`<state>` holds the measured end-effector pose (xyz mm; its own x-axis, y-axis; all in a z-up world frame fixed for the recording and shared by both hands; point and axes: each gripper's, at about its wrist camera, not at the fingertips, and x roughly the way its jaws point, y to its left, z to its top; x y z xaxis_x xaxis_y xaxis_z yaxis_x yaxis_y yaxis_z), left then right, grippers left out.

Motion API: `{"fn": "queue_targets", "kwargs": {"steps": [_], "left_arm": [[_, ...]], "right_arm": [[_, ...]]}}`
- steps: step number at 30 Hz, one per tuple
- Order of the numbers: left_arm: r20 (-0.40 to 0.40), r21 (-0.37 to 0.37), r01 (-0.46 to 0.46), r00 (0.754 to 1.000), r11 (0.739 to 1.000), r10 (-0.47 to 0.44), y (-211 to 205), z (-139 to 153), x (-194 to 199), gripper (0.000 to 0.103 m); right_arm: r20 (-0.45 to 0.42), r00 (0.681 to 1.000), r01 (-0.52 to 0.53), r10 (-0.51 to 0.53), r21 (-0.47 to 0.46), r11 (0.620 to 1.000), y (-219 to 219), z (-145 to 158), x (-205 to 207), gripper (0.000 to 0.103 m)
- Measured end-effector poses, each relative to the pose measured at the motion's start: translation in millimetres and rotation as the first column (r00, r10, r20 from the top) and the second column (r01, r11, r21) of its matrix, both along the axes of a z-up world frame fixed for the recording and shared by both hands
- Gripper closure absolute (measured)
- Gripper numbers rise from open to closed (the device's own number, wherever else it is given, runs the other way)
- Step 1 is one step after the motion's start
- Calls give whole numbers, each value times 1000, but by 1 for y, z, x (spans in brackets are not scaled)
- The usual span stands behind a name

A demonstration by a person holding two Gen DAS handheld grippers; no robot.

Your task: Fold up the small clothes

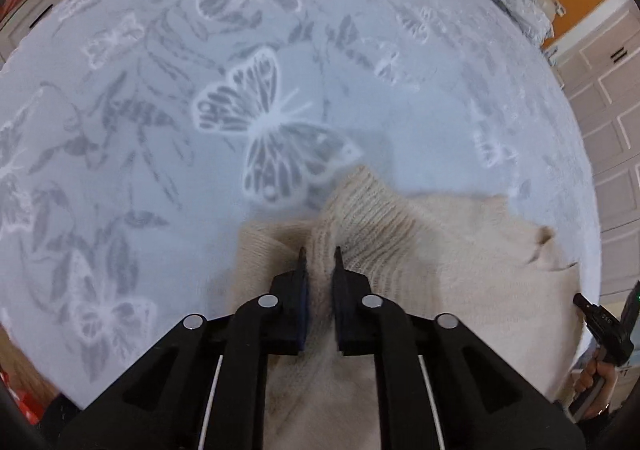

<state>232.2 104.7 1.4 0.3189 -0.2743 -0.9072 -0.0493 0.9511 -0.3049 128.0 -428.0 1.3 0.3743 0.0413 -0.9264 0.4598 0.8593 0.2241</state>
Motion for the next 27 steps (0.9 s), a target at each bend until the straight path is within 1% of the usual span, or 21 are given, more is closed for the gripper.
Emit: {"fn": "queue_targets", "kwargs": {"steps": [1, 2, 3, 4, 6, 7, 9, 11, 13, 14, 15, 16, 18, 20, 21, 22, 23, 24, 25, 26, 27], "left_arm": [[43, 35, 16, 999, 999, -18, -4, 19, -8, 91], [82, 72, 28, 996, 997, -34, -10, 34, -17, 92], [123, 106, 47, 991, 993, -60, -21, 50, -29, 92], [147, 113, 68, 985, 991, -85, -32, 61, -36, 91], [175, 91, 159, 969, 983, -173, -67, 75, -60, 89], [167, 78, 219, 959, 973, -229, -91, 74, -76, 87], [121, 60, 282, 950, 958, -287, -120, 61, -97, 81], [53, 73, 304, 950, 950, -308, -137, 37, -115, 81], [-6, 127, 289, 957, 949, -291, -131, 11, -126, 81], [-14, 143, 279, 960, 950, -279, -124, 6, -131, 81], [-10, 137, 260, 965, 956, -262, -112, 4, -133, 81], [-3, 126, 243, 970, 962, -244, -99, 6, -137, 81], [-9, 163, 207, 978, 965, -208, -73, 8, -140, 81], [-24, 182, 165, 986, 969, -163, -47, 5, -145, 82], [-36, 168, 149, 989, 974, -145, -36, 2, -147, 81], [-50, 173, 127, 991, 977, -120, -30, -2, -149, 78], [-50, 166, 111, 993, 980, -104, -25, -3, -151, 78], [-43, 165, 111, 993, 980, -106, -23, -5, -150, 78], [-35, 180, 113, 993, 977, -109, -27, -4, -151, 78], [-24, 202, 118, 993, 972, -116, -33, -3, -156, 77], [-17, 220, 122, 992, 968, -121, -36, -2, -158, 77]], "right_arm": [[36, 999, 21, -20, -21, 1000, 4, 18, -4, 87], [80, 997, 10, -5, -68, 998, 14, 39, -11, 86], [123, 991, -30, 47, -137, 990, 34, 61, -17, 84], [142, 984, -87, 109, -151, 985, 55, 74, -23, 84], [156, 964, -201, 213, -86, 976, 99, 80, -31, 84], [156, 945, -285, 286, -30, 958, 134, 76, -38, 84], [134, 916, -389, 379, 56, 920, 187, 62, -49, 84], [111, 885, -464, 453, 122, 877, 229, 41, -60, 91], [58, 874, -487, 483, 120, 865, 243, 22, -72, 93], [28, 881, -472, 472, 95, 876, 236, 13, -79, 96], [9, 895, -445, 446, 76, 892, 222, 9, -85, 97], [-10, 922, -385, 386, 64, 921, 192, 7, -93, 100], [-42, 965, -256, 259, 53, 965, 141, 8, -109, 103], [-105, 987, -124, 119, -49, 991, 91, 11, -127, 102], [-130, 991, -49, 44, -36, 998, 63, 10, -138, 102], [-132, 991, 25, -24, 10, 1000, 43, 9, -149, 103], [-121, 991, 69, -65, 31, 997, 31, 11, -155, 103], [-106, 991, 83, -81, 15, 996, 28, 17, -157, 101], [-80, 995, 61, -64, -42, 997, 33, 29, -156, 93], [-55, 998, 39, -43, -62, 997, 40, 37, -154, 93], [-23, 1000, 15, -16, -53, 999, 49, 44, -151, 93]]}}
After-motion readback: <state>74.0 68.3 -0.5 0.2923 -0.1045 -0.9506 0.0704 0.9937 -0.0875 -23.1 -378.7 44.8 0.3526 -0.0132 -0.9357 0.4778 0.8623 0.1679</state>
